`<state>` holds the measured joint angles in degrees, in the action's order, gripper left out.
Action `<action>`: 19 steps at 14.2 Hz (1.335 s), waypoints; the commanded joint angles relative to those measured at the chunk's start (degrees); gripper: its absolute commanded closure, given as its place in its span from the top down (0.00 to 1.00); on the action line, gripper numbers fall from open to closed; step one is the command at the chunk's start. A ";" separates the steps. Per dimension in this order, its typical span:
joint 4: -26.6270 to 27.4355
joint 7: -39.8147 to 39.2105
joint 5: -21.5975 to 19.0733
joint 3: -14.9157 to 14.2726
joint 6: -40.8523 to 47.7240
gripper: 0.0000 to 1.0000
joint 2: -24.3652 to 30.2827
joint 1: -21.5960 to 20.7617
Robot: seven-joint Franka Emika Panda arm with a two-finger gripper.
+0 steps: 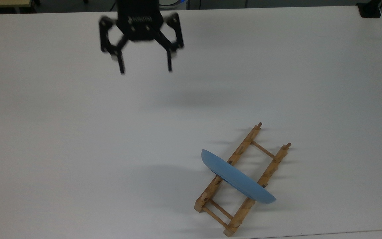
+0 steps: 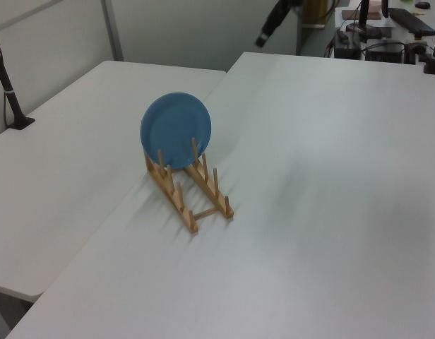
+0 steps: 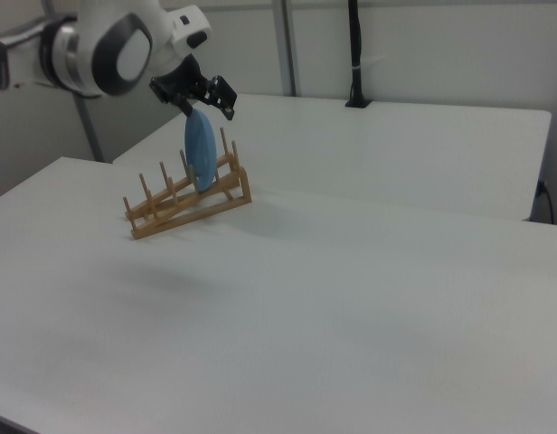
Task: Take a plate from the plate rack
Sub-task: 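Move the gripper down toward the blue plate's rim in the rack, then close the gripper on the blue plate's rim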
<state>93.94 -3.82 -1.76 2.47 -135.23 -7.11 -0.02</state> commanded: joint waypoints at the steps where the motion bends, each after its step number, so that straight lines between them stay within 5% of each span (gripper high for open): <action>1: -0.34 7.23 0.96 -0.27 -15.02 1.00 -5.71 -4.19; 7: -0.69 13.74 10.00 0.78 -28.32 1.00 -13.09 -6.31; 13: -4.81 20.41 18.97 1.22 -29.21 0.93 -20.83 -6.31; 19: -5.26 23.77 20.74 2.98 -29.30 0.54 -21.72 -5.52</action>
<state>89.32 17.76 17.45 4.24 -163.69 -28.56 -6.18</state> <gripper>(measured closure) 0.229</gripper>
